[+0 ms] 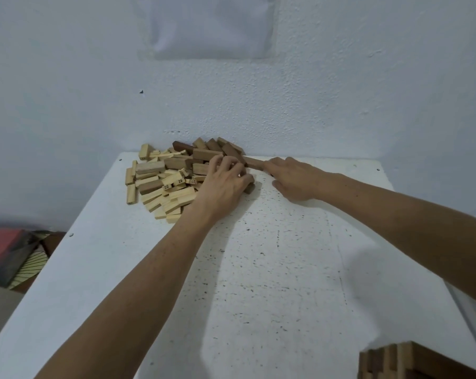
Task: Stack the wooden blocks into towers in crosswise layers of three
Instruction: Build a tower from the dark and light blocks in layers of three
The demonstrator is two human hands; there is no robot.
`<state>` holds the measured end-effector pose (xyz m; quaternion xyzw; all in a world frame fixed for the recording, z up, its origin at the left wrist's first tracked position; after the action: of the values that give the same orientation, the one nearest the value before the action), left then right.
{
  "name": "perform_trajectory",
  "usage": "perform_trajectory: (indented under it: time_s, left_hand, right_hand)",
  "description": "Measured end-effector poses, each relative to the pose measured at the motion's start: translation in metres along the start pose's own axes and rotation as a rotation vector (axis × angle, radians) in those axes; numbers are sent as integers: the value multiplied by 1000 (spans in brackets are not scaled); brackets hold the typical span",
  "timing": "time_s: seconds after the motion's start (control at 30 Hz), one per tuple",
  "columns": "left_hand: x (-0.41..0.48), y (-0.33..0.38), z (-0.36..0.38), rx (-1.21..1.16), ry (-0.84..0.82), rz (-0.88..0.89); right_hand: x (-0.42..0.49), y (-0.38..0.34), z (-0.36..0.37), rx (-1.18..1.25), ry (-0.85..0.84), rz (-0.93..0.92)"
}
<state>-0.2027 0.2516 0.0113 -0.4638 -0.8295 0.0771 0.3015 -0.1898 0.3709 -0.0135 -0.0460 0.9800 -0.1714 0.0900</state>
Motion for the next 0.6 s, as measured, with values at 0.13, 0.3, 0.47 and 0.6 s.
perform_trajectory:
  time_s: [0.13, 0.3, 0.47, 0.6]
  left_hand:
    - [-7, 0, -2, -27, -7, -10]
    - [-12, -6, -3, -67, -16, -40]
    - [-15, -8, -2, -87, -45, -40]
    - [-17, -7, -5, -100, -55, -47]
  right_hand:
    - [14, 11, -4, 58, 62, 83]
    - [26, 8, -3, -3, 0, 124]
    - [21, 4, -13, 43, 130, 98]
    - [23, 5, -12, 105, 122, 158]
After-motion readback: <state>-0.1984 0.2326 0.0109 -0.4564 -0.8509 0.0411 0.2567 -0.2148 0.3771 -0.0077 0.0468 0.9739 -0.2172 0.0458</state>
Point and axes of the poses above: each hand's wrist, its own x-axis towards the middle knuckle, its own z-axis out of the palm, y = z × x, the point moved 9 cm from there along x, towards the middle knuckle, and after that the axes turned 13 degrees about x, right-handed, at the moved point
